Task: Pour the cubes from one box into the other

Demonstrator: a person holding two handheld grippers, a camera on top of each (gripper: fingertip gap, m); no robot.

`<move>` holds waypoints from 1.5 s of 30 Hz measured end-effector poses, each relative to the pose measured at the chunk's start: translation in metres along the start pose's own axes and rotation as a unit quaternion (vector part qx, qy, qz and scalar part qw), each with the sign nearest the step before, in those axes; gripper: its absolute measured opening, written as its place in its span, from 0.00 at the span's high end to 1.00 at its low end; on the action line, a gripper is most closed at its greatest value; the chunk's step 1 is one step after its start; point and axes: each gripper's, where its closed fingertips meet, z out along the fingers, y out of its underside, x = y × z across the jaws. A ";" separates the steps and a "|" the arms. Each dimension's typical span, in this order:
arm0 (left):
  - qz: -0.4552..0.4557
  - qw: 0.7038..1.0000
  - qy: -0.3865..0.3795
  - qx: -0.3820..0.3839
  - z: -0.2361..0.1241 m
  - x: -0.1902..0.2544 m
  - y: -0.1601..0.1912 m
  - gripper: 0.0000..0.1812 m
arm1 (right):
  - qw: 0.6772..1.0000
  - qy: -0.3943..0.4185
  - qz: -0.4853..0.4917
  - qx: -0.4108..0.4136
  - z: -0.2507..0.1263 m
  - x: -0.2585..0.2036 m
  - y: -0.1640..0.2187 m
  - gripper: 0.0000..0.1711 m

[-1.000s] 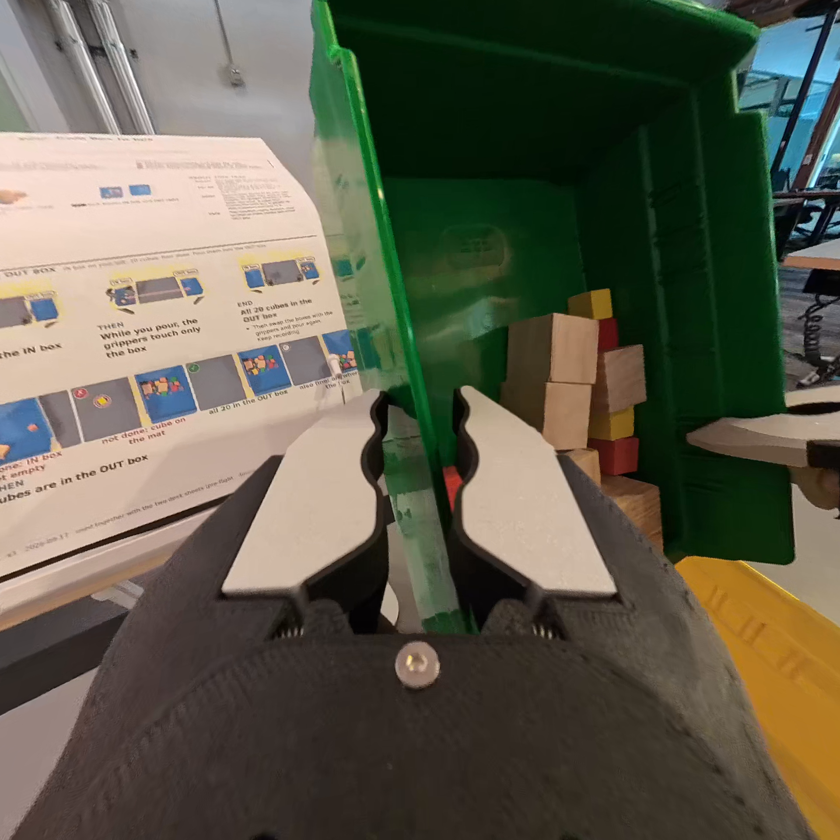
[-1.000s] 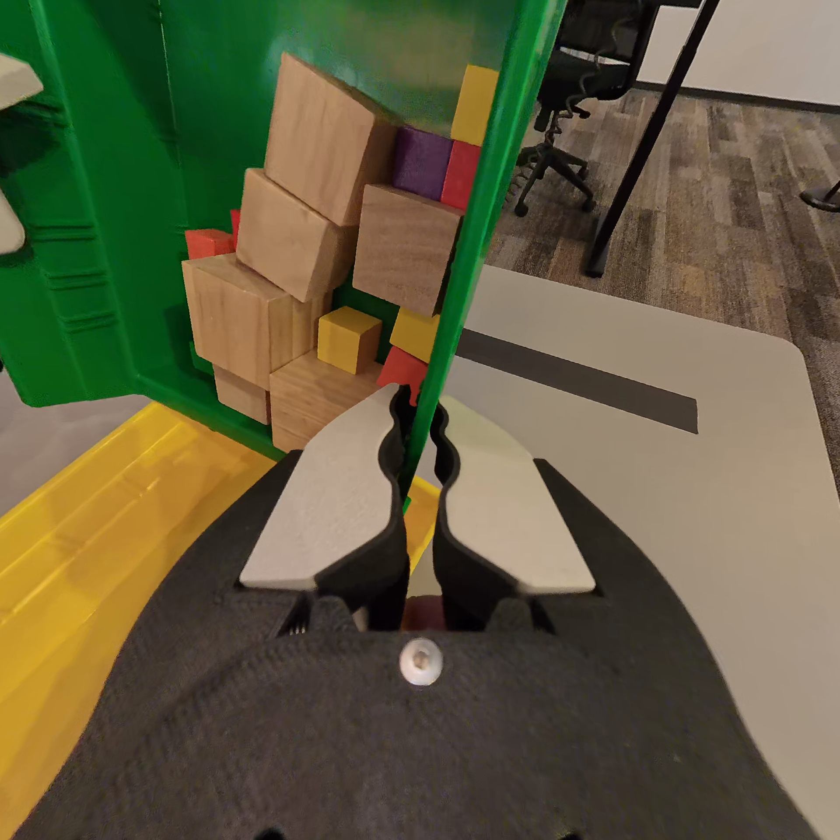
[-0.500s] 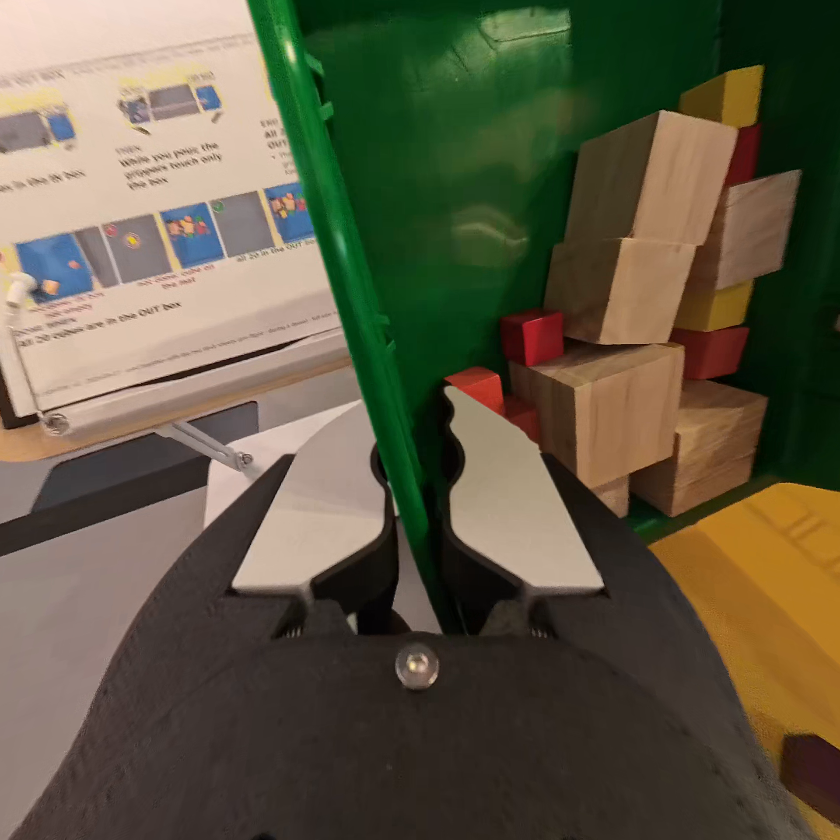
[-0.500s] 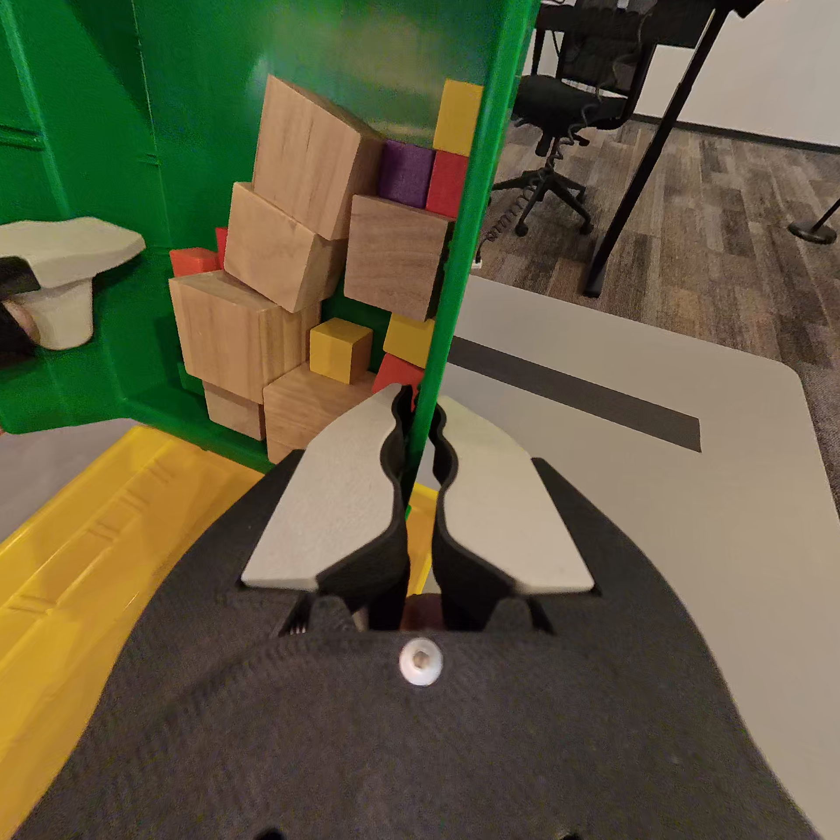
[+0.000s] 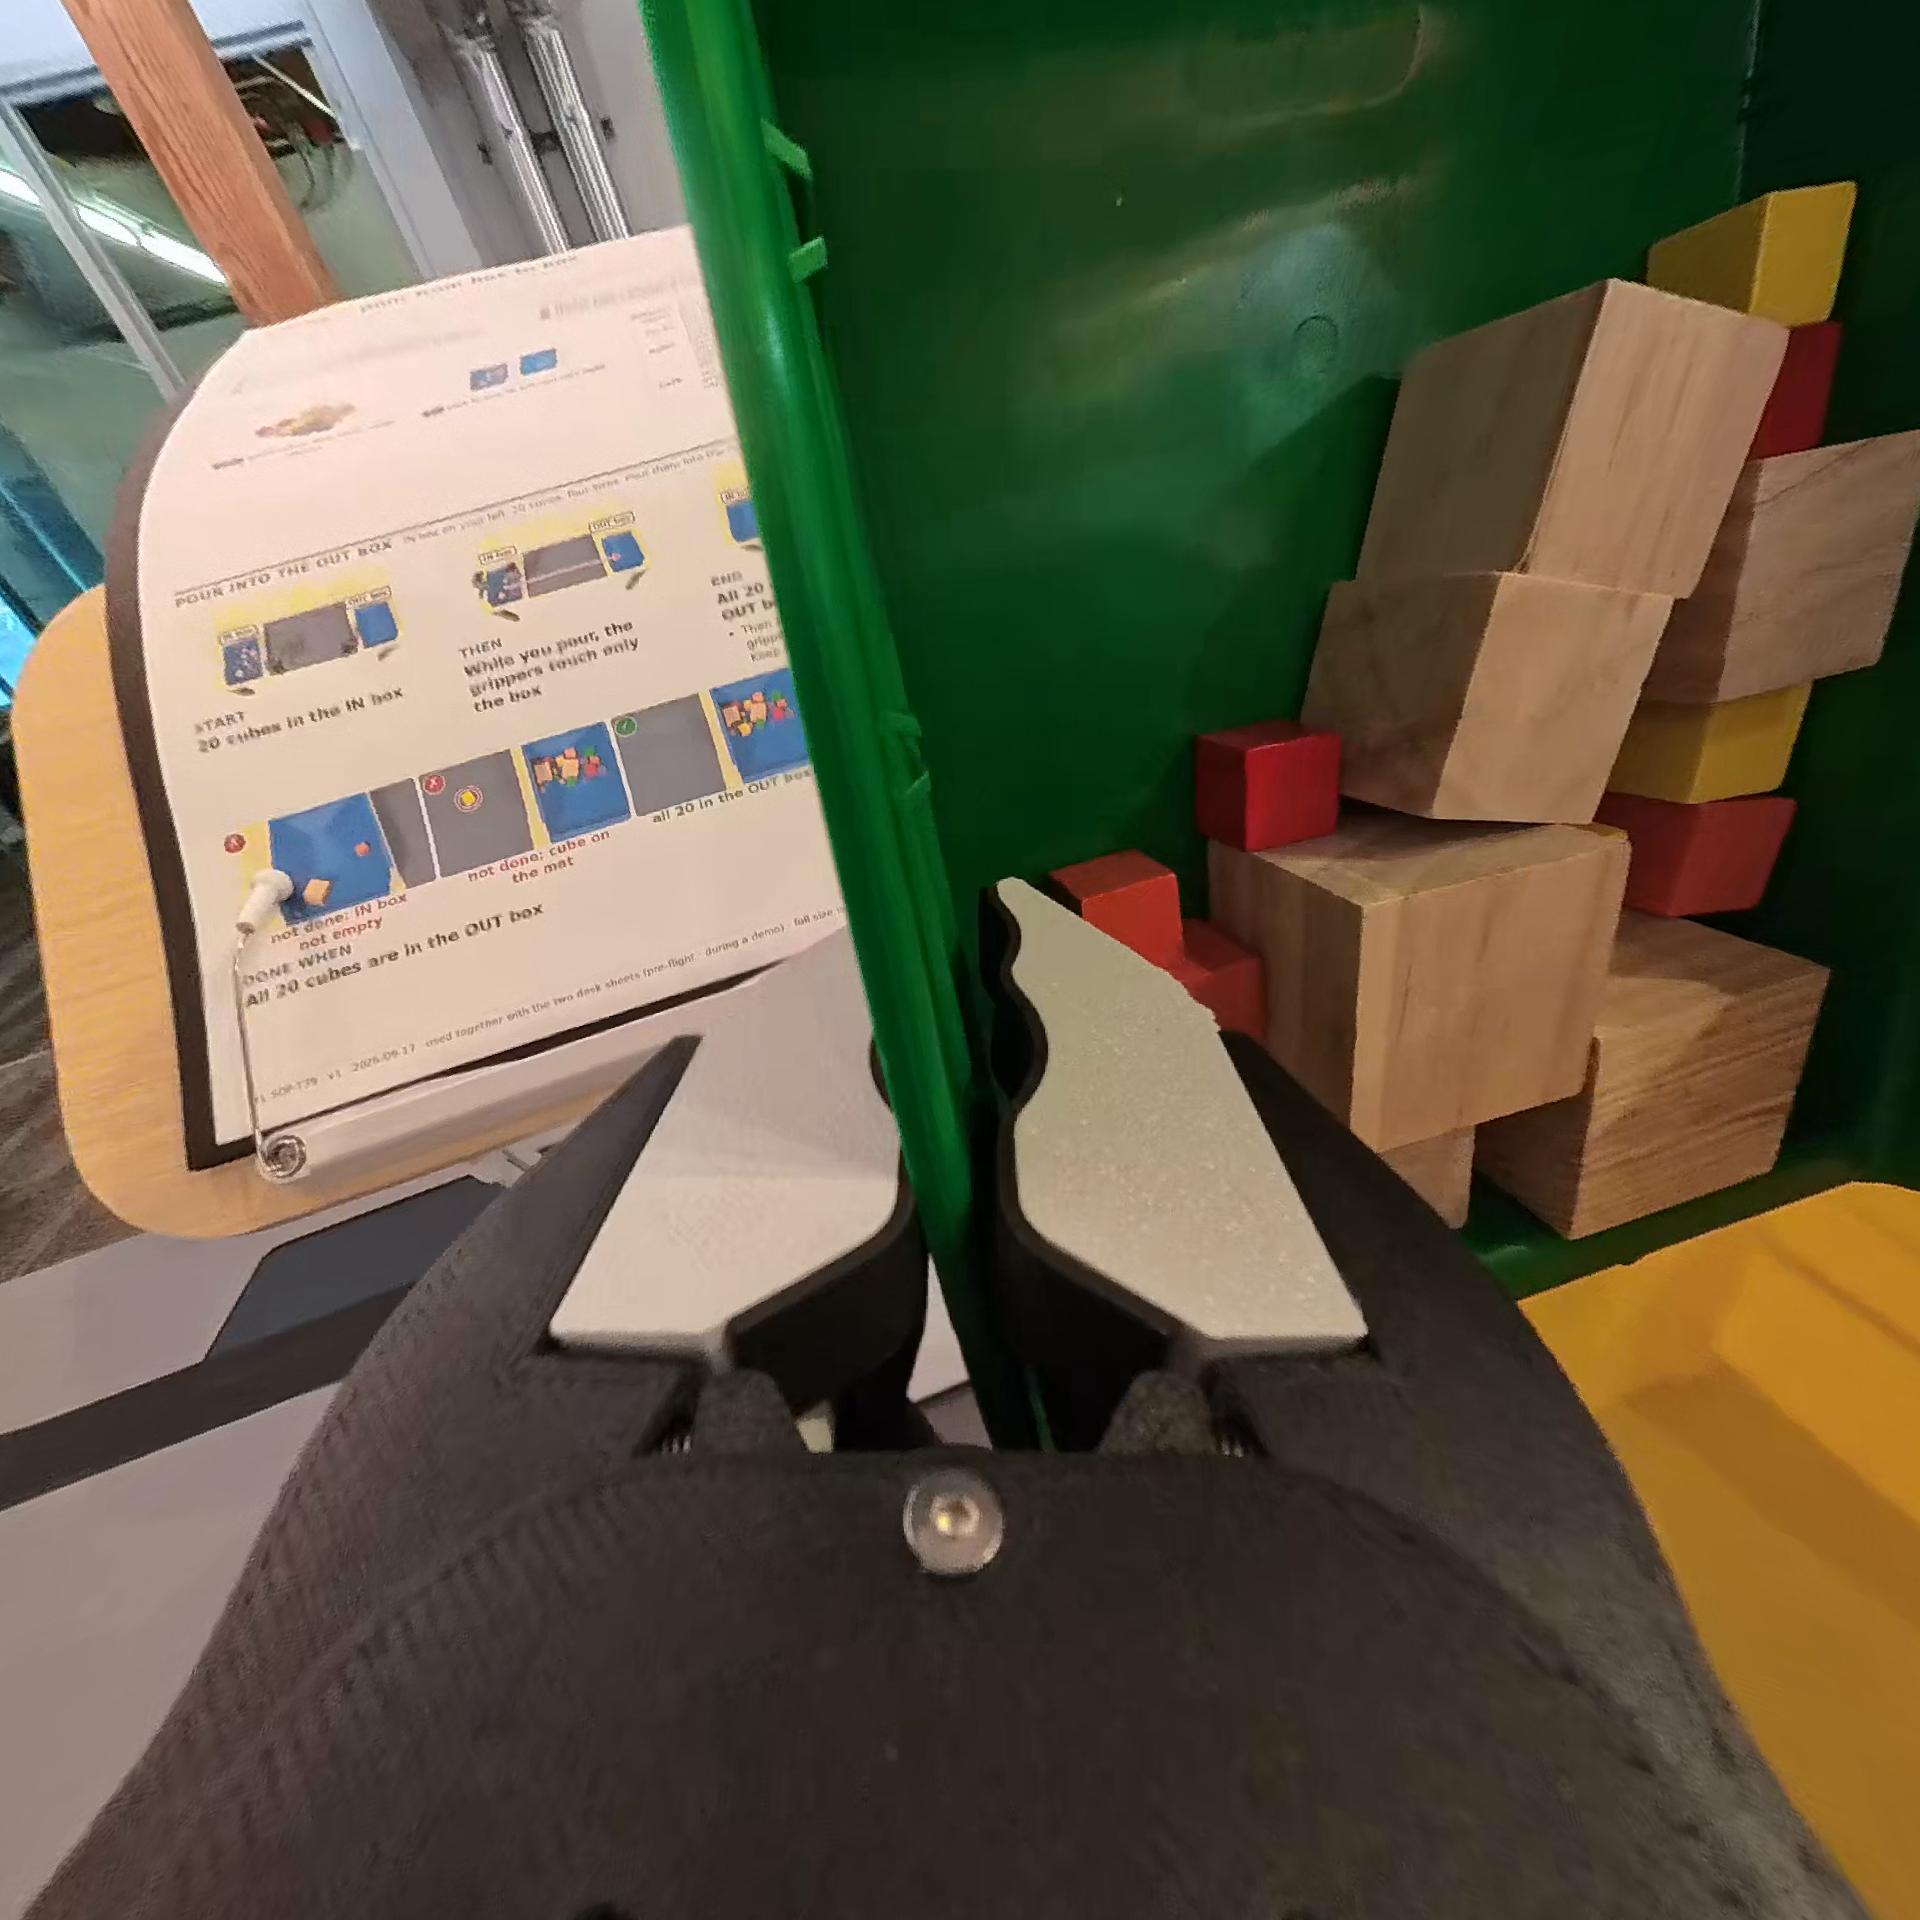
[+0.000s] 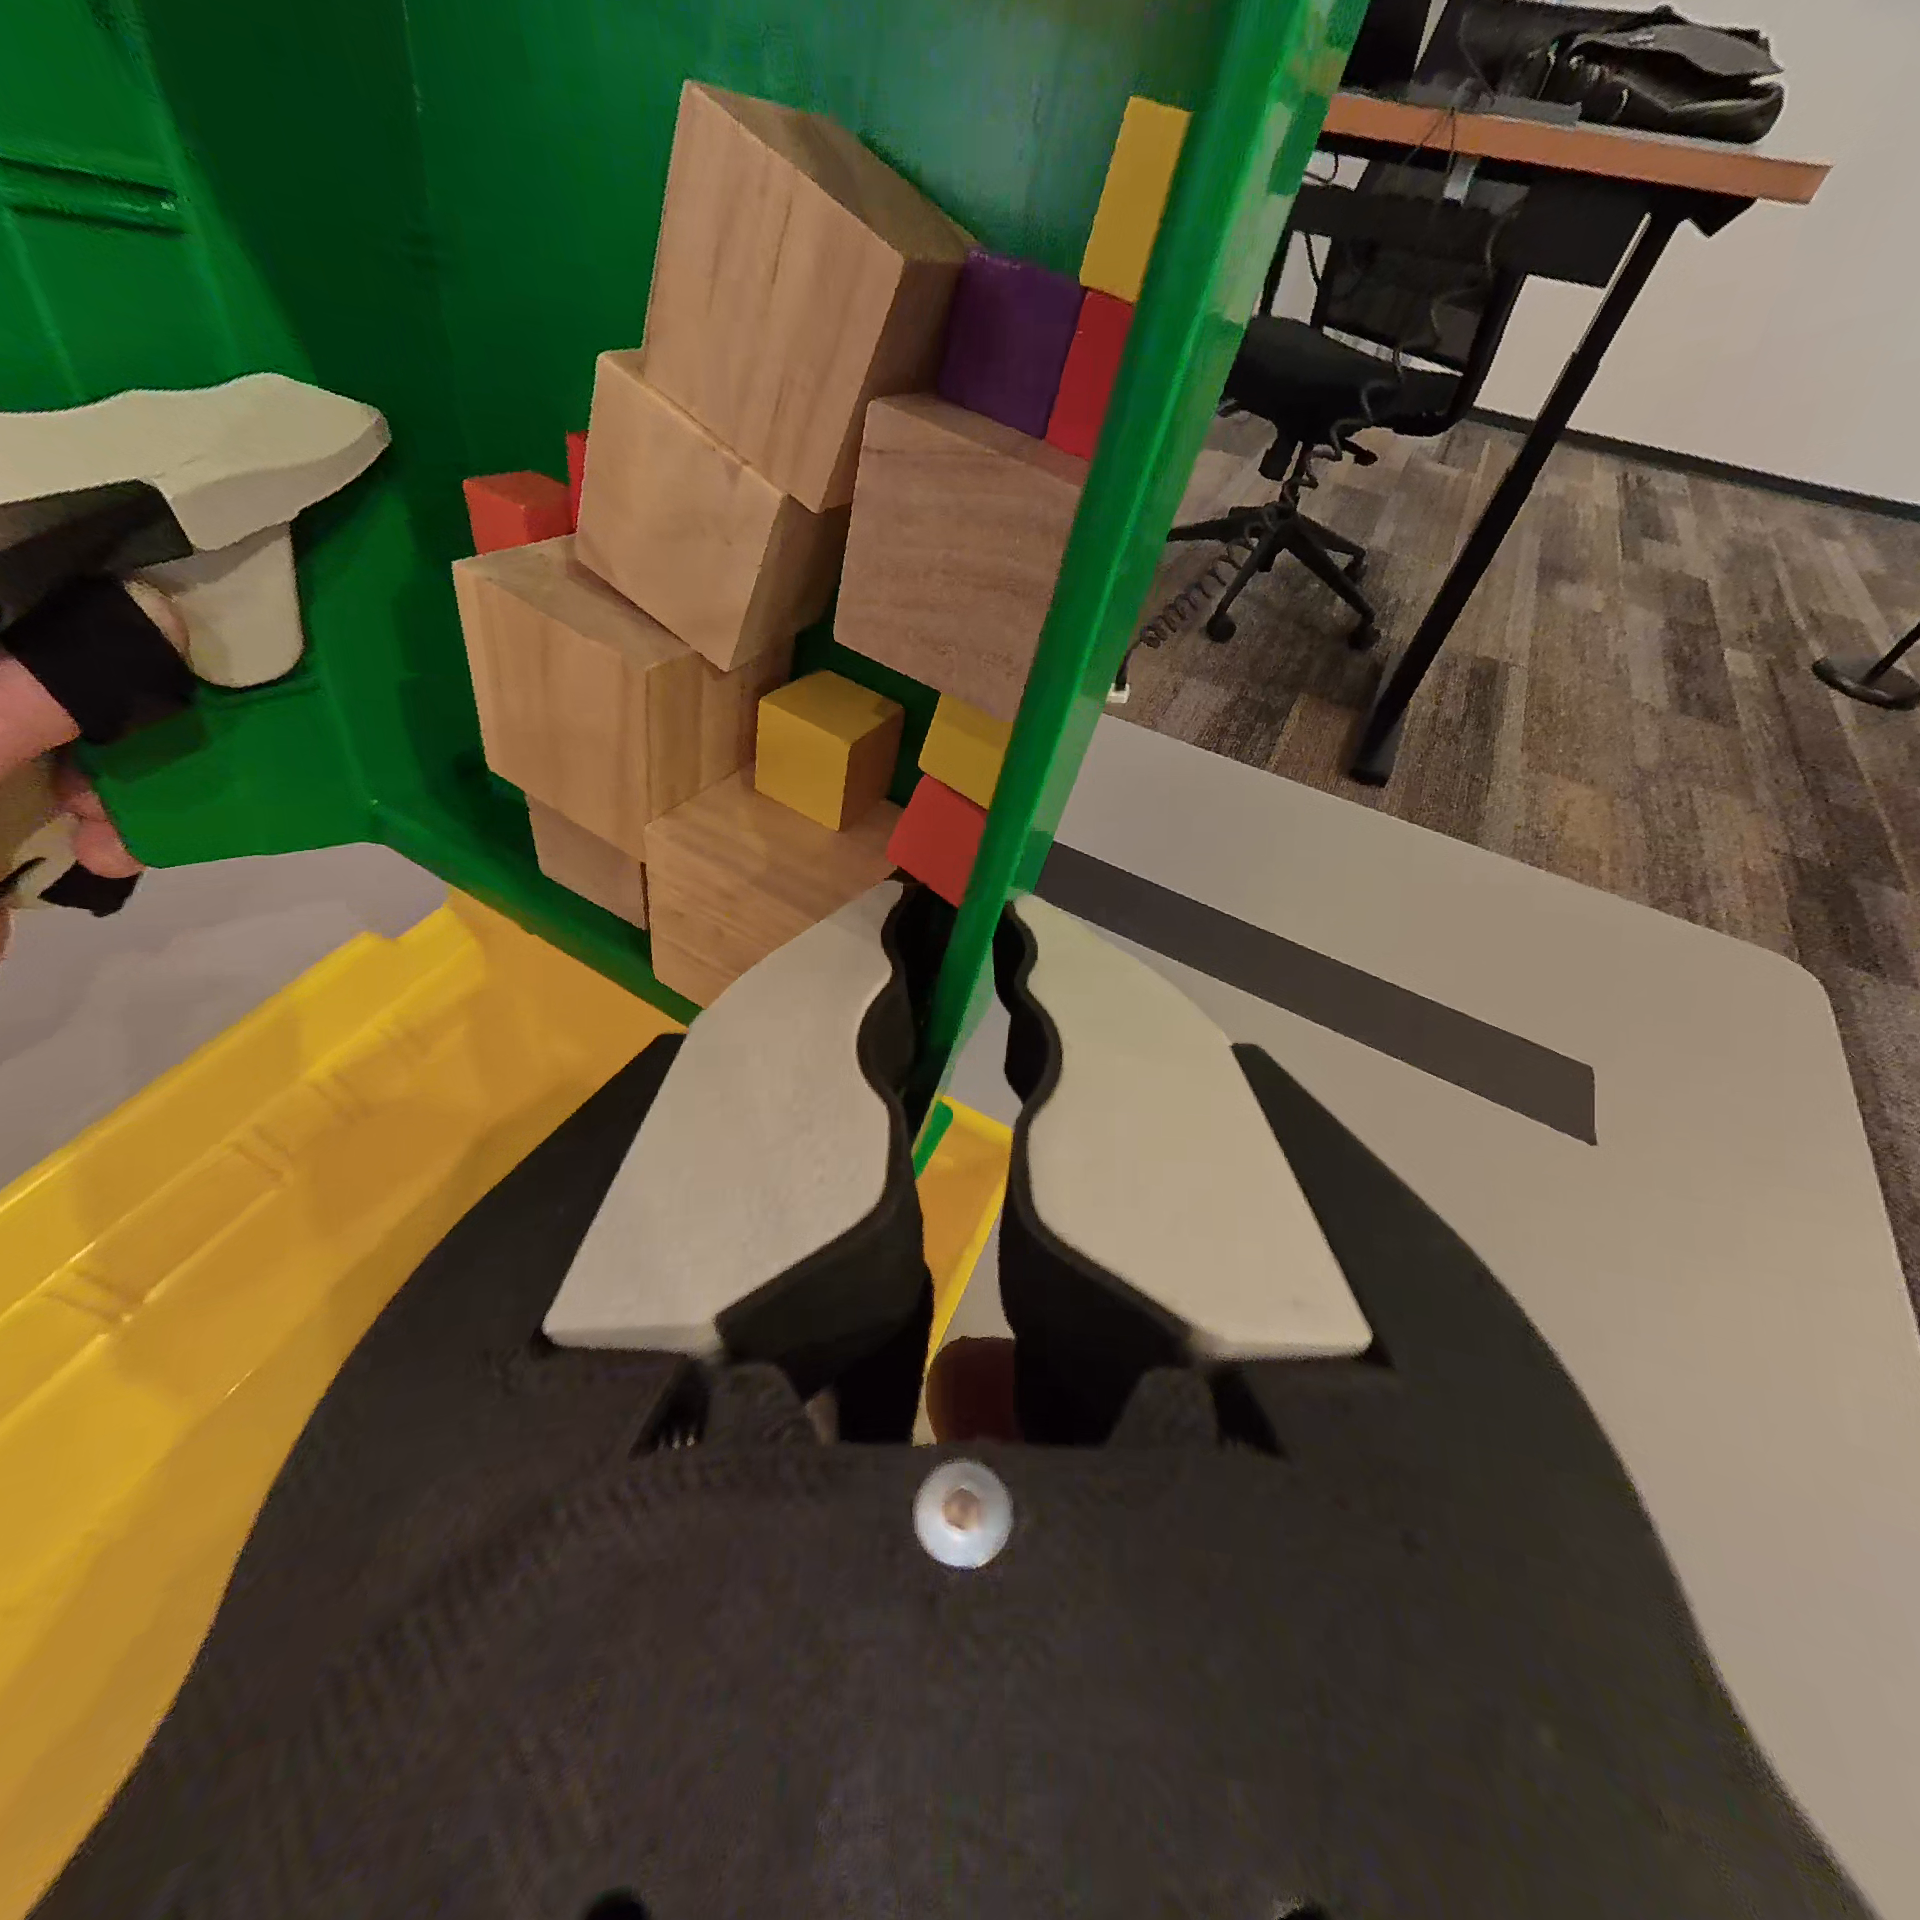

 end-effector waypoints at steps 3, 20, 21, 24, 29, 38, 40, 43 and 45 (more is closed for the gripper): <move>0.004 1.000 -0.002 0.013 -0.001 0.001 -0.005 0.96 | 1.000 0.002 -0.006 0.005 -0.001 0.001 -0.001 0.96; 0.017 0.998 -0.013 0.061 0.002 0.000 -0.011 0.96 | 1.000 -0.006 -0.019 0.016 0.000 -0.001 -0.001 0.95; 0.016 0.998 -0.012 0.061 0.002 0.001 -0.011 0.96 | 1.000 -0.007 -0.017 0.018 0.000 -0.001 0.000 0.95; 0.024 0.997 -0.015 0.072 0.003 0.000 -0.012 0.96 | 1.000 -0.009 -0.018 0.020 0.001 -0.001 0.001 0.94; 0.021 0.996 -0.020 0.084 0.004 -0.001 -0.012 0.96 | 0.999 -0.028 -0.019 0.041 0.003 -0.003 0.002 0.93; 0.024 0.994 -0.018 0.107 -0.001 0.001 -0.014 0.96 | 0.997 -0.035 -0.024 0.064 0.000 -0.003 0.002 0.93; 0.029 0.993 -0.020 0.112 -0.003 0.001 -0.018 0.96 | 0.996 -0.037 -0.026 0.071 0.000 -0.004 0.001 0.92; 0.038 0.991 -0.024 0.123 -0.005 0.001 -0.021 0.96 | 0.996 -0.044 -0.021 0.075 0.000 -0.005 0.001 0.92; 0.034 0.992 -0.023 0.121 -0.005 0.000 -0.020 0.95 | 0.996 -0.045 -0.023 0.076 0.001 -0.006 0.001 0.91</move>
